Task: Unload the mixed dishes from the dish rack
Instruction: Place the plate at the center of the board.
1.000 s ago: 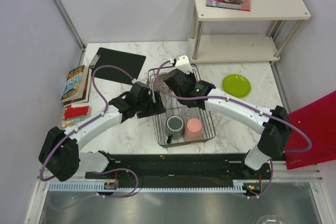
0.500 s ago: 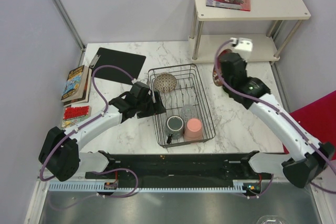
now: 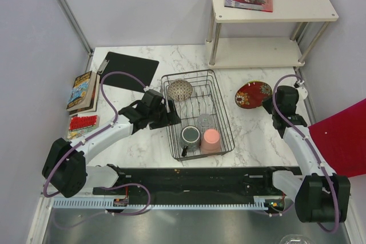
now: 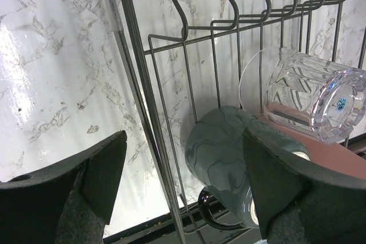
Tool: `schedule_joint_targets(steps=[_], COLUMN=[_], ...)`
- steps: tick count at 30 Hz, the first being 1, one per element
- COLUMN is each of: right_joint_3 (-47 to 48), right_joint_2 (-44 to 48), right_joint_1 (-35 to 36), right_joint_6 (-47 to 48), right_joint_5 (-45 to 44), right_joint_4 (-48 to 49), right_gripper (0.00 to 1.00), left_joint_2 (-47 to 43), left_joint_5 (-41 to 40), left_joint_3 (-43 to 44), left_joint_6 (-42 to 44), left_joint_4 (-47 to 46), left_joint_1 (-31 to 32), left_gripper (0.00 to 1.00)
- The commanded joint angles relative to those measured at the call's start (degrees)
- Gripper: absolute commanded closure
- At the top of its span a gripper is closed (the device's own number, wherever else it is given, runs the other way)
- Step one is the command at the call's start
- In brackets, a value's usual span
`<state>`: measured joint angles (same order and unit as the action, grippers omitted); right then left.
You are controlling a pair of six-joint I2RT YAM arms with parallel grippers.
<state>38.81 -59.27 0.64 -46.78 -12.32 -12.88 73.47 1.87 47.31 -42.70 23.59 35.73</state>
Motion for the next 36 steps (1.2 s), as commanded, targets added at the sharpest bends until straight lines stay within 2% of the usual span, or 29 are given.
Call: schedule_joint_targets(steps=[1,3,6,15,27,32,35,36], right_joint_3=[-2.94,-5.14,-5.94,-7.95,-9.98,-8.66,-8.66,-8.75], right_joint_2=[-1.20,-2.78,-6.19,-15.52,-24.31,-27.92,-27.58,-27.22], right_joint_1=[-5.03,-6.17,-7.41,-8.99,-10.40,-10.58,-10.58,-10.58], right_joint_6=[-11.12,-11.14,-10.26,-10.17,-9.90,-9.29,-8.59,-8.33], right_joint_5=[8.70,8.71,6.96,5.64,8.97,10.21,10.47,10.21], right_joint_4=[23.14,29.19,32.65,37.05,42.50,41.19,40.05,39.52], right_gripper=[1.00,1.00,1.00,1.00,1.00,1.00,0.81,0.66], left_joint_2=[-1.14,-1.40,-2.28,-4.13,-3.69,-3.34,-3.25,-3.25], left_joint_5=[2.52,3.23,3.67,3.93,3.32,3.32,3.14,3.14], left_joint_3=[-0.73,-0.73,-1.34,-3.19,-2.84,-2.84,-2.92,-2.84], left_joint_6=[-1.69,-1.78,-1.86,-2.39,-2.30,-2.30,-2.13,-2.13], left_joint_4=[-2.41,-2.59,-2.76,-3.12,-3.12,-3.12,-3.20,-3.12], left_joint_1=[0.13,0.13,0.13,0.13,0.05,0.05,0.13,0.13], left_gripper=[0.12,0.12,0.12,0.12,0.12,0.12,0.12,0.12])
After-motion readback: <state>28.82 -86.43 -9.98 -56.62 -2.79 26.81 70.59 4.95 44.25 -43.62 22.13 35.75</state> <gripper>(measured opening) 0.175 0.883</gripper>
